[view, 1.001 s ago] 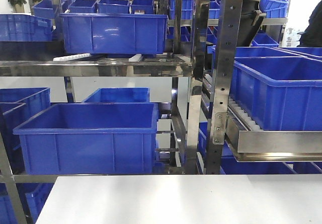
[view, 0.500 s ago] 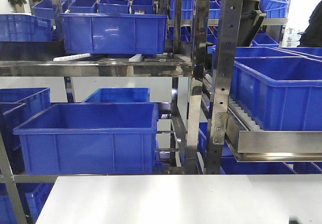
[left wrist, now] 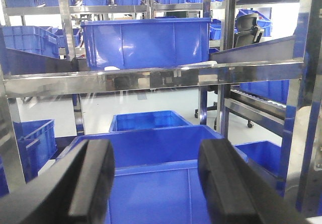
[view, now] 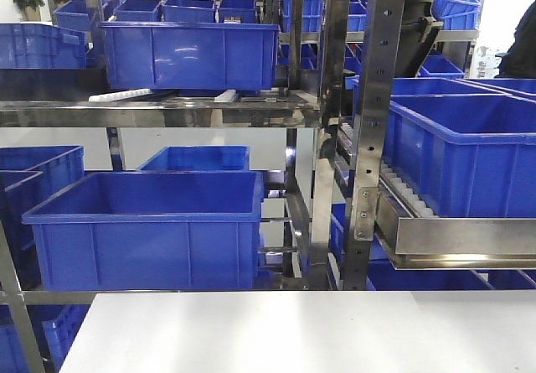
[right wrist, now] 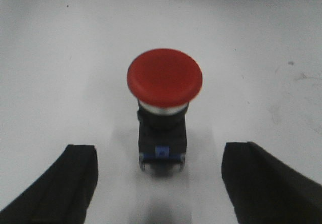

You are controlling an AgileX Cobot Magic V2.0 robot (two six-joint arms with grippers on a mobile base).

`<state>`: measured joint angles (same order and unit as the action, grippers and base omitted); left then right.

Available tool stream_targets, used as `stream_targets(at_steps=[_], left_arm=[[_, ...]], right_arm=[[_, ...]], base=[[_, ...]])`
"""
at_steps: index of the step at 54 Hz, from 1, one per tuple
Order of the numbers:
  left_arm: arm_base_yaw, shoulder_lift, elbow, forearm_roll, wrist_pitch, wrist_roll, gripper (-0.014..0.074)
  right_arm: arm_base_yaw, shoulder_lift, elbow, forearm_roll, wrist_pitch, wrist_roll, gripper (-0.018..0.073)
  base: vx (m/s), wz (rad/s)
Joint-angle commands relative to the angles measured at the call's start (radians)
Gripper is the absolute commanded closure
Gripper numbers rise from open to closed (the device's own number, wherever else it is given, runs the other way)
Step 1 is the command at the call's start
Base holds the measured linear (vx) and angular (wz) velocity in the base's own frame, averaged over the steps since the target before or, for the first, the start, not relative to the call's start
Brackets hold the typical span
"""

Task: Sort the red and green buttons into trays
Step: 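Grasp the green button with left gripper, red button with right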

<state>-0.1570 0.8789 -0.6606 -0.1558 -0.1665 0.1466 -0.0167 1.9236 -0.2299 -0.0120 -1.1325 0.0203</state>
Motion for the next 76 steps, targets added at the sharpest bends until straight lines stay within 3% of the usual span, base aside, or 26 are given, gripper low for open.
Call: stream_targets(at_steps=[1,9,14,16,25,32,40,46,54,61,69,76], left_arm=[[0.000,-0.009,-0.037,0.000,-0.086,-0.003,0.0090],[0.000,-0.009,-0.037,0.000,-0.085,-0.003,0.0090],[0.000,-0.009,-0.037,0.000,-0.085,-0.003,0.0090],[0.000,-0.009,-0.037,0.000,-0.085,-0.003,0.0090],[0.000,-0.009,-0.037,-0.010,-0.089,-0.011,0.0090],[0.000,-0.009,-0.037,-0.005,-0.047,-0.036,0.0090],[0.000,0.032,-0.030,0.026,0.158,-0.026,0.0090],[0.000,0.119,0.036,0.027,0.210,-0.026,0.0090],[0.000,0.283,0.156,0.027,0.128,-0.028,0.0090],[-0.004,0.440,0.225,0.019,-0.010,-0.047,0.0096],[-0.045,0.598,0.259,0.033,-0.232,-0.124,0.0112],[-0.083,0.708,0.260,0.119,-0.307,-0.214,0.0126]], right_arm=[[-0.005,0.013,-0.079,-0.003,-0.208,-0.004,0.0007],[-0.005,0.104,-0.169,-0.003,-0.208,-0.003,0.0009],[-0.005,0.145,-0.198,-0.003,-0.208,-0.003,0.0072],[-0.005,0.149,-0.200,-0.003,-0.208,-0.003,0.0134],[-0.005,0.133,-0.199,-0.045,-0.208,0.017,0.0577],[-0.005,0.107,-0.199,-0.135,-0.208,0.062,0.0575],[-0.005,0.091,-0.199,-0.234,-0.208,0.065,0.0573],[-0.005,0.091,-0.199,-0.280,-0.206,0.081,0.0573],[-0.005,0.091,-0.199,-0.288,-0.207,0.105,0.0573],[-0.005,0.091,-0.199,-0.283,-0.206,0.105,0.0573],[-0.005,0.091,-0.199,-0.264,-0.192,0.105,0.0573],[-0.005,0.091,-0.199,-0.227,-0.190,0.105,0.0573]], base=[[0.00,0.00],[0.00,0.00],[0.00,0.00],[0.00,0.00],[0.00,0.00],[0.00,0.00],[0.00,0.00],[0.00,0.00],[0.00,0.00],[0.00,0.00],[0.00,0.00],[0.00,0.00]])
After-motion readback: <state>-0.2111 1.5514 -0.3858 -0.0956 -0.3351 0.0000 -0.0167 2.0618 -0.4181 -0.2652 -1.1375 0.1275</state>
